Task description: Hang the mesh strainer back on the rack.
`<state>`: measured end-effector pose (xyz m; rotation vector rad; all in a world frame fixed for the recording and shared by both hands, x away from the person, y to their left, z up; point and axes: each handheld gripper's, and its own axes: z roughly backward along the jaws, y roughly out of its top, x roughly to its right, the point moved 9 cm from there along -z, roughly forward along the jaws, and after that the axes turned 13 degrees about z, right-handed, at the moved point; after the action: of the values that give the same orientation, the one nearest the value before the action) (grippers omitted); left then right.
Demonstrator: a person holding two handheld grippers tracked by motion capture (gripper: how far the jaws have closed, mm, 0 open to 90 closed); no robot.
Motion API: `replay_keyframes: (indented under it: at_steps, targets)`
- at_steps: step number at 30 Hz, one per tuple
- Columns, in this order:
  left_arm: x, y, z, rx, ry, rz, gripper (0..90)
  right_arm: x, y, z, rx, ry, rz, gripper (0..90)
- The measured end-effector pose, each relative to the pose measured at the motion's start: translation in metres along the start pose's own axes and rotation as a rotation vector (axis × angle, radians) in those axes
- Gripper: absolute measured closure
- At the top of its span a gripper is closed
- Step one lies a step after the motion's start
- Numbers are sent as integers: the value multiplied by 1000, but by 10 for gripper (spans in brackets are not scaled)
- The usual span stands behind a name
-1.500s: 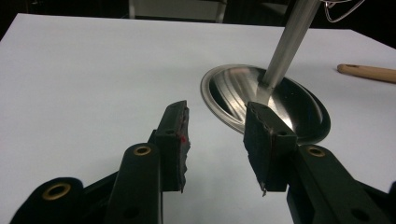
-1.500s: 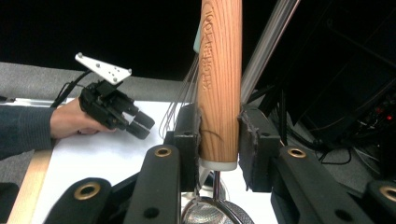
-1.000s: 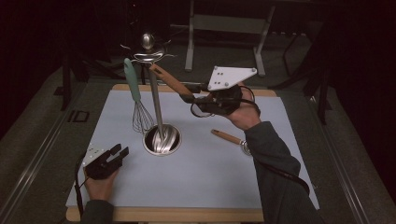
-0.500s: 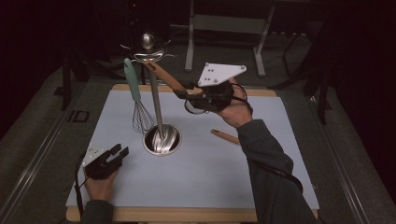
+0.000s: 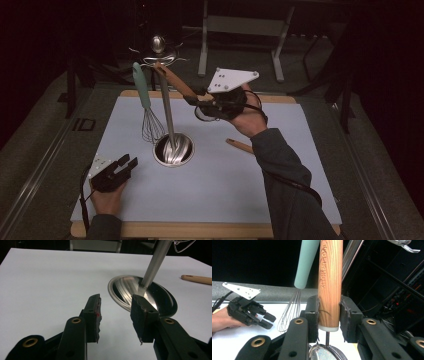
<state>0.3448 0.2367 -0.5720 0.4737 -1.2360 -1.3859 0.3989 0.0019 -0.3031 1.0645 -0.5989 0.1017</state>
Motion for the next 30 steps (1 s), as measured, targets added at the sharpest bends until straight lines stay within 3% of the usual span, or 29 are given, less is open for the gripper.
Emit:
replay_keyframes:
  at_steps: [12,21,30]
  targets:
    - [0,0,0,1,2,0,604,-1,-9,-4,-28,-23,-2,703]
    - [0,0,0,1,2,0,604,-12,-13,-16,-52,-13,-12,697]
    - [0,0,0,2,2,0,604,-17,-12,-24,-65,0,-11,597]
